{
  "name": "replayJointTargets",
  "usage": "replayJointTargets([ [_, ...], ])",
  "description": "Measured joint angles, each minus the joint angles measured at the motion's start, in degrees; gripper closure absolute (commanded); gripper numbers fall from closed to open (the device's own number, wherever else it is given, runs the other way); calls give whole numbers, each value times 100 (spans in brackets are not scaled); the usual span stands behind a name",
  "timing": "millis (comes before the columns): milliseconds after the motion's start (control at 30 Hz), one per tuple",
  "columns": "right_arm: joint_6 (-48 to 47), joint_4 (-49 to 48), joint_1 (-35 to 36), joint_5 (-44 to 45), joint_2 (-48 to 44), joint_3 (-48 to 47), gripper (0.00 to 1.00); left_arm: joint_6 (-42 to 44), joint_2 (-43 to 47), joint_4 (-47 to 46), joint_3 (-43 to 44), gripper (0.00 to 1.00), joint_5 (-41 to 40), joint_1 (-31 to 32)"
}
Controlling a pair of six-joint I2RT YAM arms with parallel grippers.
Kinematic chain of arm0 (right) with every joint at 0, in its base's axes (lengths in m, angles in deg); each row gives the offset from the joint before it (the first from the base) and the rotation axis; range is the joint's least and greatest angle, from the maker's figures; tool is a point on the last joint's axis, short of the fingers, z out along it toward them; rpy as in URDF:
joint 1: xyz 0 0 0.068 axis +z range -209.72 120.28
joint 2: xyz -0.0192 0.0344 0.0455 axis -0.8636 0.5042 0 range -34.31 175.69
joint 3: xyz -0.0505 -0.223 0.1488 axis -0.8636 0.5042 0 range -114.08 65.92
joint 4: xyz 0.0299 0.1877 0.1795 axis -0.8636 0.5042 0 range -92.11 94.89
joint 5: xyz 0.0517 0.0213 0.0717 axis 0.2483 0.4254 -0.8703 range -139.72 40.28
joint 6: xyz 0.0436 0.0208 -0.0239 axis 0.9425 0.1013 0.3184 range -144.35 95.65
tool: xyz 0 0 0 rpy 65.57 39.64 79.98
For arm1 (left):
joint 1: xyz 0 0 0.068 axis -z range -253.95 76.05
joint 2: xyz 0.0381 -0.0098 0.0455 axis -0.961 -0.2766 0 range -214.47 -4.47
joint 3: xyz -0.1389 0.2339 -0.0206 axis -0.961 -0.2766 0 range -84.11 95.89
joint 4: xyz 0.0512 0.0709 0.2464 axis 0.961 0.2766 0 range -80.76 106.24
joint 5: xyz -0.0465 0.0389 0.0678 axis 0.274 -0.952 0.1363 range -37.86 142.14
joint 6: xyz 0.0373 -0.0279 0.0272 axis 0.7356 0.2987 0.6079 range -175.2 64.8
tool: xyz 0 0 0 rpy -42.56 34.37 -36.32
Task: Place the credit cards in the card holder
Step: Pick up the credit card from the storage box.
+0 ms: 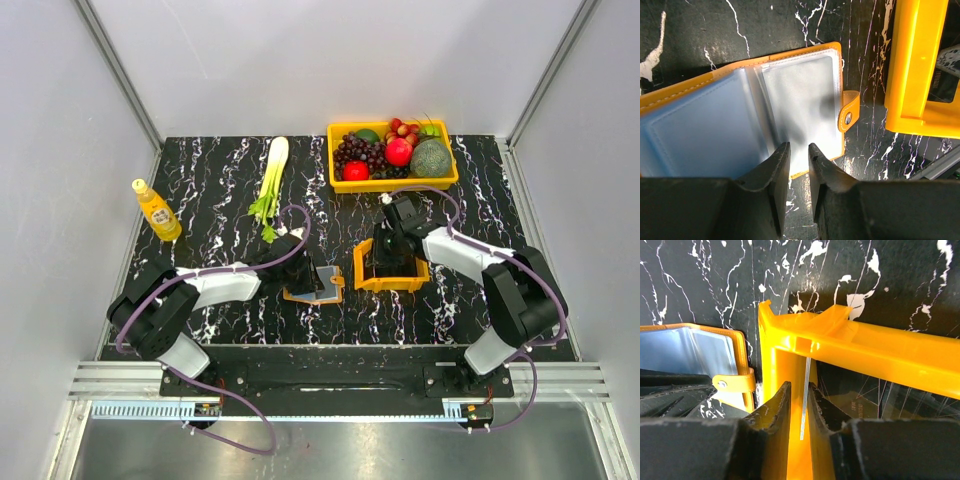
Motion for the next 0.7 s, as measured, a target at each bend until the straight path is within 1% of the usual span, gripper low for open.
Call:
replayJointTargets([
  [67,-4,63,59,26,59,-24,81,0,-9,-2,7,74,7,0],
  [167,-7,83,116,55,105,-59,83,0,-11,-2,9,75,9,0],
  [200,-11,83,120,55,105,-68,77,0,-11,-4,11,75,9,0],
  [233,-11,63,122,46,105,-72,68,0,-13,-2,11,75,9,0],
  [267,-22,50,125,37,103,-74,66,2,-15,-4,11,75,9,0],
  [367,-50,55,125,13,76,-74,68,2,-15,-2,11,75,9,0],
  [533,-39,39,129,-9,50,-81,78,4,-15,-2,11,75,11,0],
  [600,-26,35,129,-35,50,-83,76,20,-17,-2,11,75,13,0],
  [667,-9,20,129,-74,50,-83,70,28,-17,0,15,75,15,0],
  [700,4,13,129,-94,50,-83,69,37,-17,9,24,75,17,0],
])
